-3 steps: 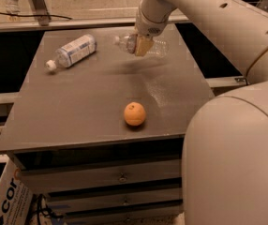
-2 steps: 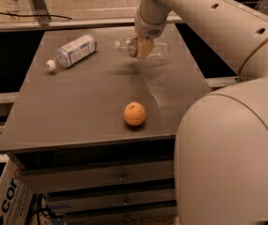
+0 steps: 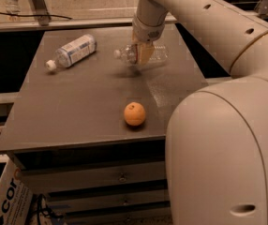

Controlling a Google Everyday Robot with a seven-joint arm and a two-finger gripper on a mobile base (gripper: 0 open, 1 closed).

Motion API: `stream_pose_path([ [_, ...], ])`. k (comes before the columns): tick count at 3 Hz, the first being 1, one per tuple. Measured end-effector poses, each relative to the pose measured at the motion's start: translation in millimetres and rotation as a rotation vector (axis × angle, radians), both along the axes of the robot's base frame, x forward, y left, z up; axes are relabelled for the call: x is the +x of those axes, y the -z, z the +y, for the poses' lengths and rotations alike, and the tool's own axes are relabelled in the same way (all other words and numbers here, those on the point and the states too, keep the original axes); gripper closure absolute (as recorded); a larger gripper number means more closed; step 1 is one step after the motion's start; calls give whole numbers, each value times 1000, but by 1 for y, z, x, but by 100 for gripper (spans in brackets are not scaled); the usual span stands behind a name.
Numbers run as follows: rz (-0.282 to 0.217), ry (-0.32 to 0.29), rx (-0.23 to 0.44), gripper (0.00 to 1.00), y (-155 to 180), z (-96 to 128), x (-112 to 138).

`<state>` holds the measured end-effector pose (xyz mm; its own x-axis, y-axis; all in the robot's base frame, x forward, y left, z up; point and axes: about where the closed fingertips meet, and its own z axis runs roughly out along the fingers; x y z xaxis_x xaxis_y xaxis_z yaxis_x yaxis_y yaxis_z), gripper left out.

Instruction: Knock water bottle over

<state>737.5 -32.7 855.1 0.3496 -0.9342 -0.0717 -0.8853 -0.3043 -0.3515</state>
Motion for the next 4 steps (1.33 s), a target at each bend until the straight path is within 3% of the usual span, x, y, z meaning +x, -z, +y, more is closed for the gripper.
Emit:
stream_pose_path([
  [3, 56, -77, 24, 12, 2, 2, -9],
  [4, 62, -87, 32, 0, 3, 1, -10],
])
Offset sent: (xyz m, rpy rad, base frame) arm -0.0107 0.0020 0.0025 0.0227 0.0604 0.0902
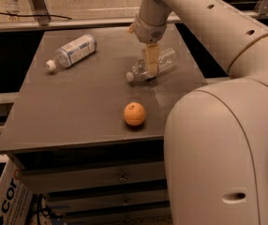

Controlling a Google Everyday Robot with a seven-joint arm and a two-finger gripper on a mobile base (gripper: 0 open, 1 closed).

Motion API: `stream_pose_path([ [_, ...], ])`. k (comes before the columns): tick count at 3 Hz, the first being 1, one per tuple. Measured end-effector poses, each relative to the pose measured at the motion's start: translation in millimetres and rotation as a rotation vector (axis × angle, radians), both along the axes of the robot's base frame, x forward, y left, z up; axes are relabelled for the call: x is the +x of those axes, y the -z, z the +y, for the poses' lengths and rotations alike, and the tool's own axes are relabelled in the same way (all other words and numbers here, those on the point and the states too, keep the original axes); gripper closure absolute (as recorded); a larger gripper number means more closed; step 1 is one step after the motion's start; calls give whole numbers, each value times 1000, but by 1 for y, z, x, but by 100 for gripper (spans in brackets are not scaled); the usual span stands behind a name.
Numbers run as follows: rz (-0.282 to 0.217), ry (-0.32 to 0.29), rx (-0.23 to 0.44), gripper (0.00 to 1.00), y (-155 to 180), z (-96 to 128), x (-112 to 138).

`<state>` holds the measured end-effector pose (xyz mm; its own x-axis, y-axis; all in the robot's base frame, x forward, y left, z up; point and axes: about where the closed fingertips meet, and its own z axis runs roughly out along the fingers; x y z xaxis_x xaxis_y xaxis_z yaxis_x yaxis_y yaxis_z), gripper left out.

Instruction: Knock water bottle over

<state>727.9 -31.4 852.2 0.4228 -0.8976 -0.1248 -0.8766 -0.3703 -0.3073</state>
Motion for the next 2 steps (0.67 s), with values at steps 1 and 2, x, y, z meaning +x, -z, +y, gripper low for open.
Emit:
stream_pose_path([
  [1, 1, -1, 1, 0, 0, 0, 0],
  [2, 6, 7, 23, 0, 0, -1, -1],
])
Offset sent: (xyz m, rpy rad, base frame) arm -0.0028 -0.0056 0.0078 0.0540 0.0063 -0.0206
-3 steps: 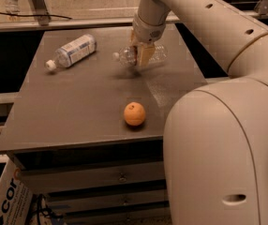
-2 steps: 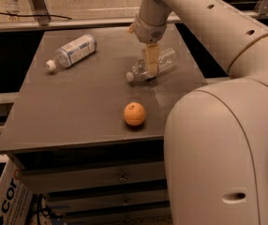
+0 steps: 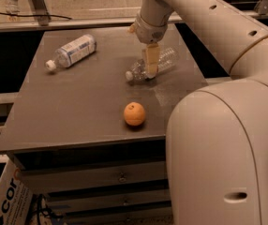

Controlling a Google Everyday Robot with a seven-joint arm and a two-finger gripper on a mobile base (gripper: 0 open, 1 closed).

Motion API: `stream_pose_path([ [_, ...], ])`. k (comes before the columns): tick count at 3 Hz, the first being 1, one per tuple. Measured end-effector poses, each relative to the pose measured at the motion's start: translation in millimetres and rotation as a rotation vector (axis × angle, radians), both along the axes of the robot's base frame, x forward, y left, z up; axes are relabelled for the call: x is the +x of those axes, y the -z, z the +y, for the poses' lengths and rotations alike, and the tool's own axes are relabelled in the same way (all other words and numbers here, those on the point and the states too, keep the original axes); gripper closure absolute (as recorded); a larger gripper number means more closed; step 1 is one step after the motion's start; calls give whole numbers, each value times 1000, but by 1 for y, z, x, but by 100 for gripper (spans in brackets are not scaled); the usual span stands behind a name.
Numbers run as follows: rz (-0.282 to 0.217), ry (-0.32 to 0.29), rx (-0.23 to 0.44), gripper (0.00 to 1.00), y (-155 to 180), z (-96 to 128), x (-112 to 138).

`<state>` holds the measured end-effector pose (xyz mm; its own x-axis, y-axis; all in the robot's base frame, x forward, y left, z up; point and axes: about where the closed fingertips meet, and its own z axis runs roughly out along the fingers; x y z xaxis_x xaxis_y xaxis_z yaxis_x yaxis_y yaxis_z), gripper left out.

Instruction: Knock water bottle over

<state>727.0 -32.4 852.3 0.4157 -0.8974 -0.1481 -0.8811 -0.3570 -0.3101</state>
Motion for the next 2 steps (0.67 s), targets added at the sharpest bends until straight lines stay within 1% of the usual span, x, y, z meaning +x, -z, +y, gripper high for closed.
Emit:
stream_pose_path([
  [1, 26, 33, 93, 0, -4, -10, -3],
  [2, 70, 92, 270, 0, -9, -30, -6],
])
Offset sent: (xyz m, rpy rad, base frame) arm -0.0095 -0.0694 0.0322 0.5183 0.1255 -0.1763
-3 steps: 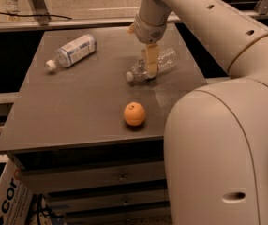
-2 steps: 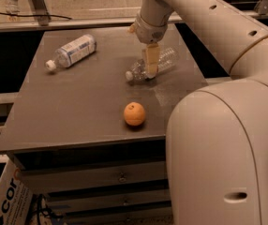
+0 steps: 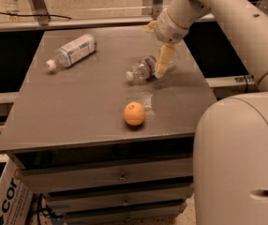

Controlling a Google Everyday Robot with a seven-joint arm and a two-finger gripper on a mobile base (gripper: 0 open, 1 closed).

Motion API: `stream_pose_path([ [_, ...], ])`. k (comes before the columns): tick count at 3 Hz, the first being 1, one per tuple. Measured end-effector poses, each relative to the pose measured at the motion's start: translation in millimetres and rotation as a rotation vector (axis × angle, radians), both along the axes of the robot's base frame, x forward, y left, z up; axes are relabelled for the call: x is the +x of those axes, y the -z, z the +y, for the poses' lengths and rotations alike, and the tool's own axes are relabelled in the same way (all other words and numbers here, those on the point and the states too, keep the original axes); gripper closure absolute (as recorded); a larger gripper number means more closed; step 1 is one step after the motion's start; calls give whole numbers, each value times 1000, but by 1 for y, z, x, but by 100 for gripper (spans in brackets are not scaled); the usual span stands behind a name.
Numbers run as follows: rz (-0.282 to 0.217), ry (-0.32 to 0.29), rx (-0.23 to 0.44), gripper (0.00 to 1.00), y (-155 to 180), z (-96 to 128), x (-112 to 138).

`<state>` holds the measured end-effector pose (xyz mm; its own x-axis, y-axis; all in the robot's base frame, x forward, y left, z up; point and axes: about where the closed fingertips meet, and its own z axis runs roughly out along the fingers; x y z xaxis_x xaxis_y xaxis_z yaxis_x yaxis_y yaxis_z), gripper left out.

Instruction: Knock water bottle over

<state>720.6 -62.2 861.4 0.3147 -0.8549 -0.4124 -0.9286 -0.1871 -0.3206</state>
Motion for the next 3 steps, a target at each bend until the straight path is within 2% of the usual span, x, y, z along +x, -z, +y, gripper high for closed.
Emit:
stream_pose_path([
  [1, 36, 50, 181, 0, -8, -23, -3],
  [2, 50, 101, 366, 0, -21, -49, -6],
  [3, 27, 188, 489, 0, -41, -79, -9],
])
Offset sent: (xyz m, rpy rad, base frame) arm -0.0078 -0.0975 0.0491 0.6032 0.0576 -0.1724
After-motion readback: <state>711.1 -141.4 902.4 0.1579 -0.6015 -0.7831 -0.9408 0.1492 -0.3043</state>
